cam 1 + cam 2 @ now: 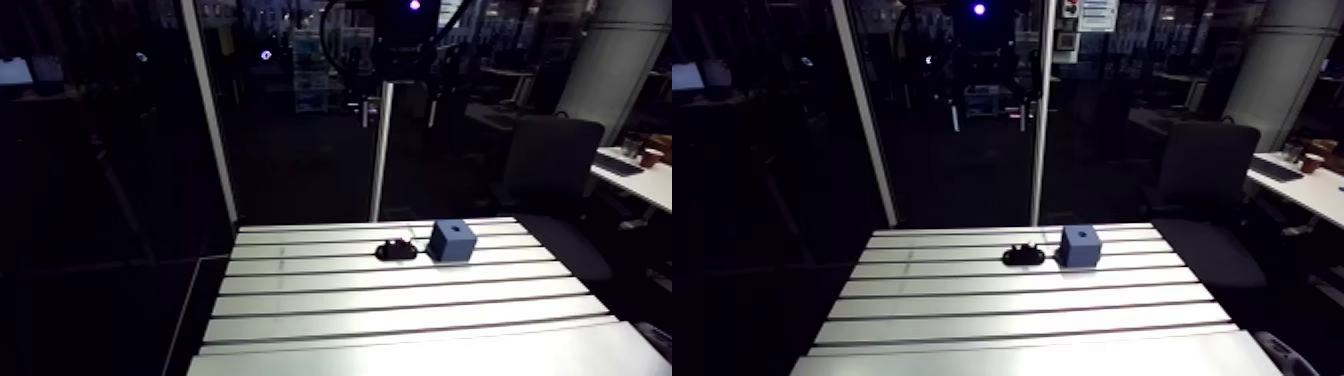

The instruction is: Pick up the M10 bolt and insert it into the hex recess until seated.

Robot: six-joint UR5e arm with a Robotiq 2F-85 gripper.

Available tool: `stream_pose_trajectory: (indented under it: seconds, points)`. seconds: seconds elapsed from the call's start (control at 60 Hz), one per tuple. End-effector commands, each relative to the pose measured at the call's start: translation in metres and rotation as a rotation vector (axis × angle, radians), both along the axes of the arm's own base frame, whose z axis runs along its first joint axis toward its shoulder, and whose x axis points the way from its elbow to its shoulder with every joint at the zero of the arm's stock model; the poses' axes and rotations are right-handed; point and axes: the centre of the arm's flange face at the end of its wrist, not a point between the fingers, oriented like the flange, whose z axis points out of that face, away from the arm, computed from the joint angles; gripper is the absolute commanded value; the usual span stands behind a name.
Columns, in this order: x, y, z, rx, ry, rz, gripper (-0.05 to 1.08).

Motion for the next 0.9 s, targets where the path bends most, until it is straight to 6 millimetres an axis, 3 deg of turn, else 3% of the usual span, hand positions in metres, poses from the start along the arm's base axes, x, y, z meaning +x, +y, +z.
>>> stream_pose_trajectory:
  seconds: [0.017, 0.533, 0.9]
  points:
    - [-0.012, -0.062, -0.002, -0.015, 0.005, 0.126, 0.0]
    - [-0.011, -0.061, 0.0, -0.009, 0.012, 0.123, 0.0]
    - [-0.02, -0.036, -0.009, -0.005, 0.051, 0.125, 0.01]
